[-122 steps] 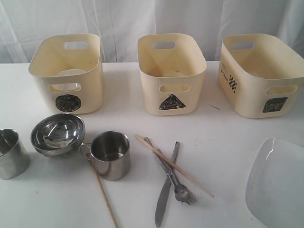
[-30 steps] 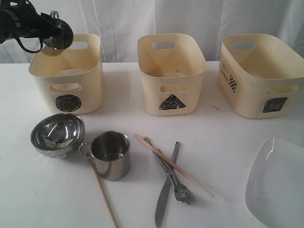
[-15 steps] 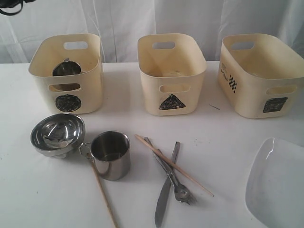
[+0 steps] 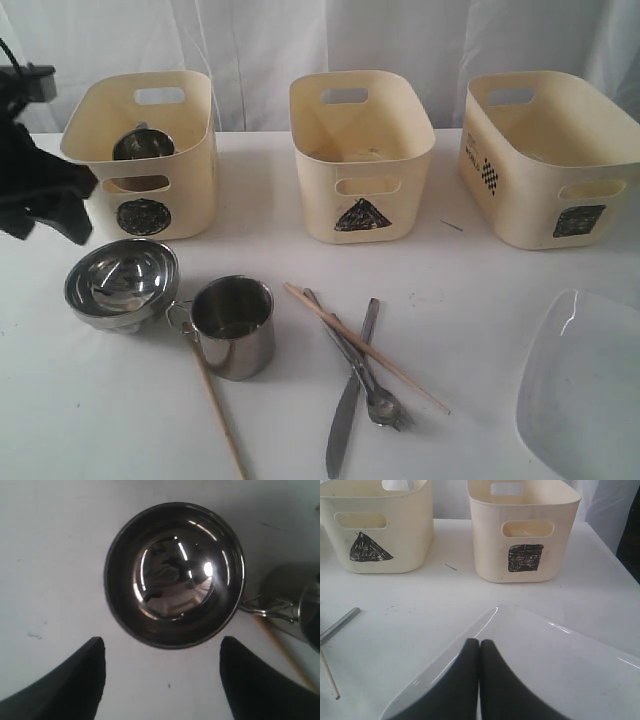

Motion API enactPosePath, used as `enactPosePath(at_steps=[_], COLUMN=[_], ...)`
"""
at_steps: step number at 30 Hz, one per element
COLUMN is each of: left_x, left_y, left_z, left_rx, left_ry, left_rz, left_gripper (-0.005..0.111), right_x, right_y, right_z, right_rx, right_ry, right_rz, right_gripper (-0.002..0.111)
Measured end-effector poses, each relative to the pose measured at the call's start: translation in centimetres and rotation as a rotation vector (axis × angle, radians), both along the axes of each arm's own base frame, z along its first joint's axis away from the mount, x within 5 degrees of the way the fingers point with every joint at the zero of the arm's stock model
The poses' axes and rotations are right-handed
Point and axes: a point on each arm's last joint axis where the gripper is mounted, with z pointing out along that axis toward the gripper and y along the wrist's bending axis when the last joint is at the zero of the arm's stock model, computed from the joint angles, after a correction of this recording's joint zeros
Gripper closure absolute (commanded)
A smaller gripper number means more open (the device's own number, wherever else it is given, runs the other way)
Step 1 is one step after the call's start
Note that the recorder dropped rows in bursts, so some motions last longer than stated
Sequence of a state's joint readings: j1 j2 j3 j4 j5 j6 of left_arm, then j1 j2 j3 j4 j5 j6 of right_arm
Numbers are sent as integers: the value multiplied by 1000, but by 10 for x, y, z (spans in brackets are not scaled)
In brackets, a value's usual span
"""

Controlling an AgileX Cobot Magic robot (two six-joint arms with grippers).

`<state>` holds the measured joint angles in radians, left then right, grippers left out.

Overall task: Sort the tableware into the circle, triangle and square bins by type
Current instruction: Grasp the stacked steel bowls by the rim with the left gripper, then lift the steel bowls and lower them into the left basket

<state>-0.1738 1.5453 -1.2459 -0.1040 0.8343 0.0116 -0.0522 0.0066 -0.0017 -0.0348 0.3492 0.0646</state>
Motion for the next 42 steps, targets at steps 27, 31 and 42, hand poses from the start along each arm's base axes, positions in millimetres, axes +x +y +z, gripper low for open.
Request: enactPosePath(at_steps=[27,31,42], left_x=[21,3,-44], left_y=[13,30,35], left_z=[-88,-38,138], left_rx=[113,158,-26], left_ry=[-76,-163,-1120], left_rz=[64,90,145], left_gripper=[107,107,107], right_x=[0,0,0], right_y=[0,0,0], right_z=[0,0,0], right_rx=[0,0,0], right_ry=[0,0,0], right_rz=[0,0,0], right_gripper=[108,108,108])
